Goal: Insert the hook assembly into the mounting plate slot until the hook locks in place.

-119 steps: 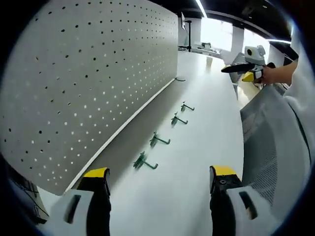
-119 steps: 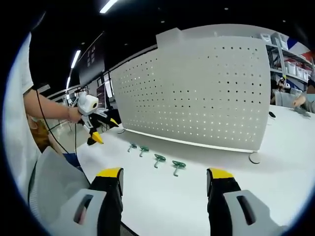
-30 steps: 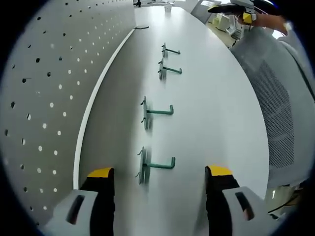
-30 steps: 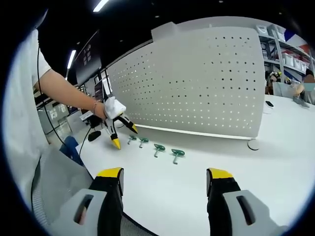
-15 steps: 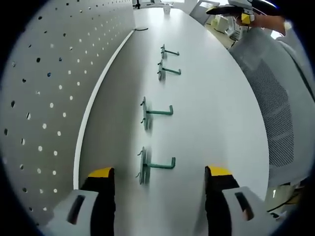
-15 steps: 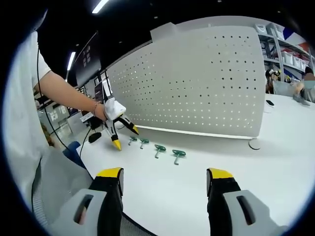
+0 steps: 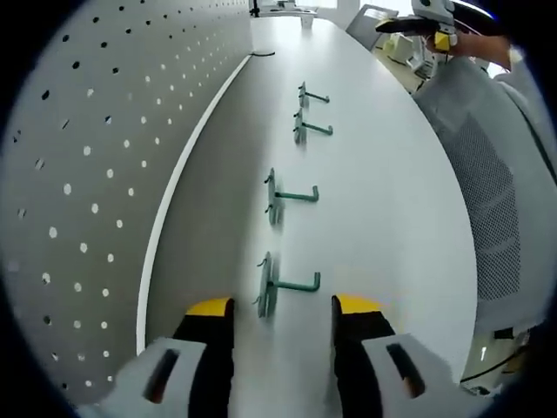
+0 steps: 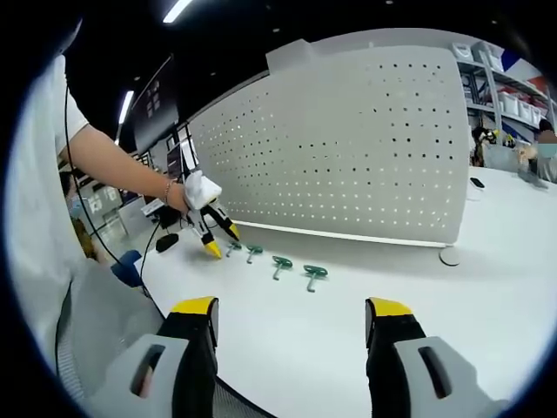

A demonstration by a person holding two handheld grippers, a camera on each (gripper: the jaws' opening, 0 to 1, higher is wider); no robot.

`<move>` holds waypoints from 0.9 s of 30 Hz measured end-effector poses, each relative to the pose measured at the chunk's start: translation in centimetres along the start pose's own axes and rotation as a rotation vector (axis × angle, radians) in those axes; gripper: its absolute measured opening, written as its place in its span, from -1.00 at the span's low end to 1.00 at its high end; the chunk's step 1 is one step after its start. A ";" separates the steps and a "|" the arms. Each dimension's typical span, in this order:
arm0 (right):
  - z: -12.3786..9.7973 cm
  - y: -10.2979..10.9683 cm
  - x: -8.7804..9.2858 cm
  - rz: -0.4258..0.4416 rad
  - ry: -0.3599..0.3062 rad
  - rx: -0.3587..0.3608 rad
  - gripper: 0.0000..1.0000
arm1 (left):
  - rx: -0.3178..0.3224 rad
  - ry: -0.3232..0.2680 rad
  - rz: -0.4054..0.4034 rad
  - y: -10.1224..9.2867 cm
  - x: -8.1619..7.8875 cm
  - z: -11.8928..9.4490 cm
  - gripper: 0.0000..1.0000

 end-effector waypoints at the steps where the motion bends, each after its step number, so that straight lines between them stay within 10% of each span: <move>1: 0.0 0.0 0.0 0.000 0.001 0.000 0.32 | -0.001 0.000 -0.004 0.0 0.0 0.0 -0.23; 27: 0.1 0.0 -0.2 -0.001 -0.004 0.003 0.31 | -0.107 -0.021 -0.046 0.3 -0.4 0.2 -0.88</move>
Point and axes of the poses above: the point that each gripper's makers call its tool centre point, and the gripper's own axes: z roughly forward along the fingers, y roughly to its left, x roughly out of its underside, the point moved 7 cm from there along -z, roughly backward along the fingers, and after that the axes turned 5 degrees about -z, right-handed, at the moved point
